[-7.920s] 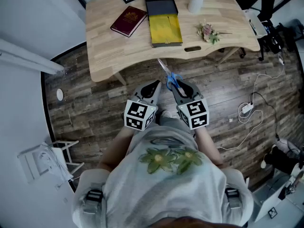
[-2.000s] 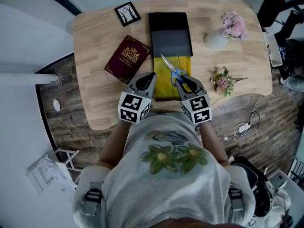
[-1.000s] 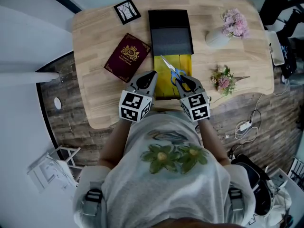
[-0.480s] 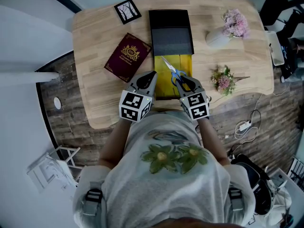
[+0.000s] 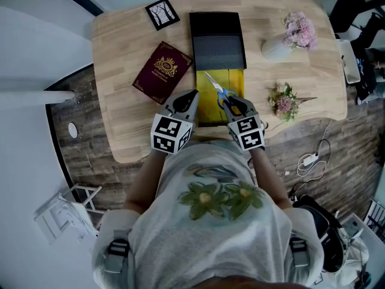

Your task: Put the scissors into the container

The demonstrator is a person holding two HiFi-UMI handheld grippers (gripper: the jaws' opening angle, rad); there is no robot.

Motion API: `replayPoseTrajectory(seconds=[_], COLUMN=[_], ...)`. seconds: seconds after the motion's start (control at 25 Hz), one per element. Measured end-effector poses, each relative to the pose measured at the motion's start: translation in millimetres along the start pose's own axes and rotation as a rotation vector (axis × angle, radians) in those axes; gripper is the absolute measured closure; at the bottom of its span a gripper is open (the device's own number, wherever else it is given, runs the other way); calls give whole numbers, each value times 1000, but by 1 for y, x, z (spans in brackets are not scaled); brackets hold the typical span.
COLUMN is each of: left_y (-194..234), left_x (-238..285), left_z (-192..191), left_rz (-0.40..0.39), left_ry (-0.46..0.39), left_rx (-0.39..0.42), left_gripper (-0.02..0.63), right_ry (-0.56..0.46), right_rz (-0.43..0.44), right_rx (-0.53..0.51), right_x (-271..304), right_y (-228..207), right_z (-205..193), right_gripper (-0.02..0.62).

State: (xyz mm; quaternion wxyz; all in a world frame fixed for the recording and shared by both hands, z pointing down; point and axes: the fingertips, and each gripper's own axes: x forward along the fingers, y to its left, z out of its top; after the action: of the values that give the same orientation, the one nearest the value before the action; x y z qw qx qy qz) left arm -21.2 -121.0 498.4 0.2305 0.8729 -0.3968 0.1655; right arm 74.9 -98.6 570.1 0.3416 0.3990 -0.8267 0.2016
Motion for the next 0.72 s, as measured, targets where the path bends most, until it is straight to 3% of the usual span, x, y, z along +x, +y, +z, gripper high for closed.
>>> replayPoseTrajectory(seconds=[0.72], left_y=[2], left_x=[1], left_z=[0], left_rz=[-1], left_ry=[2], left_rx=[1], left_gripper=[600], right_ry=[37], right_rz=[5], right_rx=[-13], right_x=[8], right_y=[0], right_z=[-9], right_gripper=[515])
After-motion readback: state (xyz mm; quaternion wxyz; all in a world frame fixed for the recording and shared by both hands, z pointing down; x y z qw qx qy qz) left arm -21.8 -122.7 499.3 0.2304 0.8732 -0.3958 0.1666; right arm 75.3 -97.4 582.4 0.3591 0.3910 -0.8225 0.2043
